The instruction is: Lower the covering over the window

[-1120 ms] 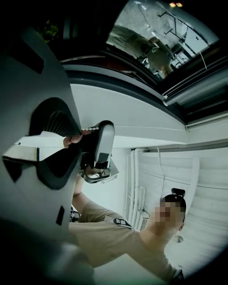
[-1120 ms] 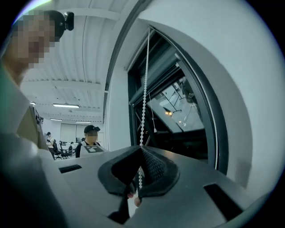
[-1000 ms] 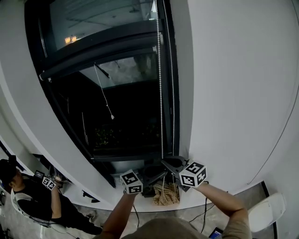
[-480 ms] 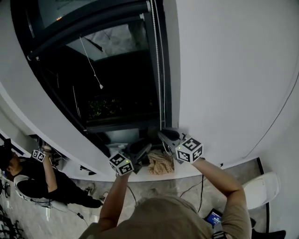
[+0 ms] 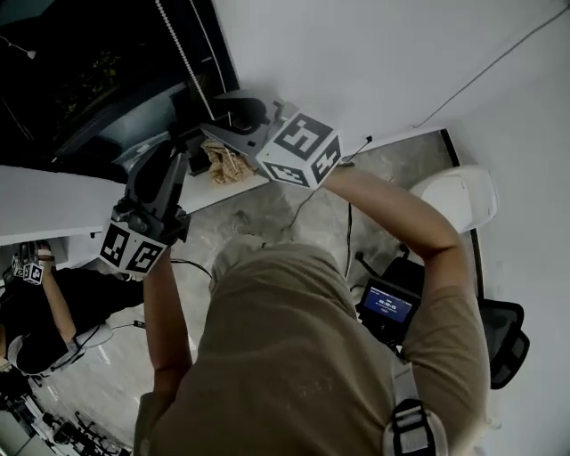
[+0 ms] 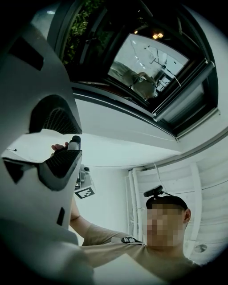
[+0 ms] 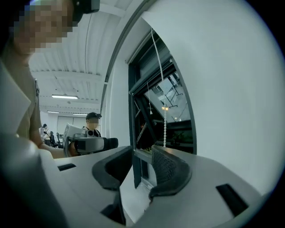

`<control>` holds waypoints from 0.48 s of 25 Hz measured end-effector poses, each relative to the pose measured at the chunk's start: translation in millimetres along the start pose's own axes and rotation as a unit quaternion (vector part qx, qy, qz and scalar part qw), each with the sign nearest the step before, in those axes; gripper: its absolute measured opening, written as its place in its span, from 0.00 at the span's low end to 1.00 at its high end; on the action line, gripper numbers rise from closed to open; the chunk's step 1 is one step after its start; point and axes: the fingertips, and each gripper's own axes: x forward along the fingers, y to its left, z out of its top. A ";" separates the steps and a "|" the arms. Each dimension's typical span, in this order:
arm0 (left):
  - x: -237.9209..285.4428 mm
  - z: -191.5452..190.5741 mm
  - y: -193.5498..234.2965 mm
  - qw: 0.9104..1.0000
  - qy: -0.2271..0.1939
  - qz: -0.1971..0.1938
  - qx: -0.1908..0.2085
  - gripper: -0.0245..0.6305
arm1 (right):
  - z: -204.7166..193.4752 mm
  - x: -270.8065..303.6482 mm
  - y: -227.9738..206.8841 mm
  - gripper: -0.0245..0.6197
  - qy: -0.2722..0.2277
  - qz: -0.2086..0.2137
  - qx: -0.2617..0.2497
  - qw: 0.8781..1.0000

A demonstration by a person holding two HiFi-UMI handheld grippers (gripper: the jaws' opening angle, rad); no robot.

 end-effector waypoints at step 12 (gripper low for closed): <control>20.0 -93.0 0.6 0.997 0.060 0.011 -0.054 0.20 | -63.5 -59.2 -25.8 0.22 0.019 -0.050 0.013 0.999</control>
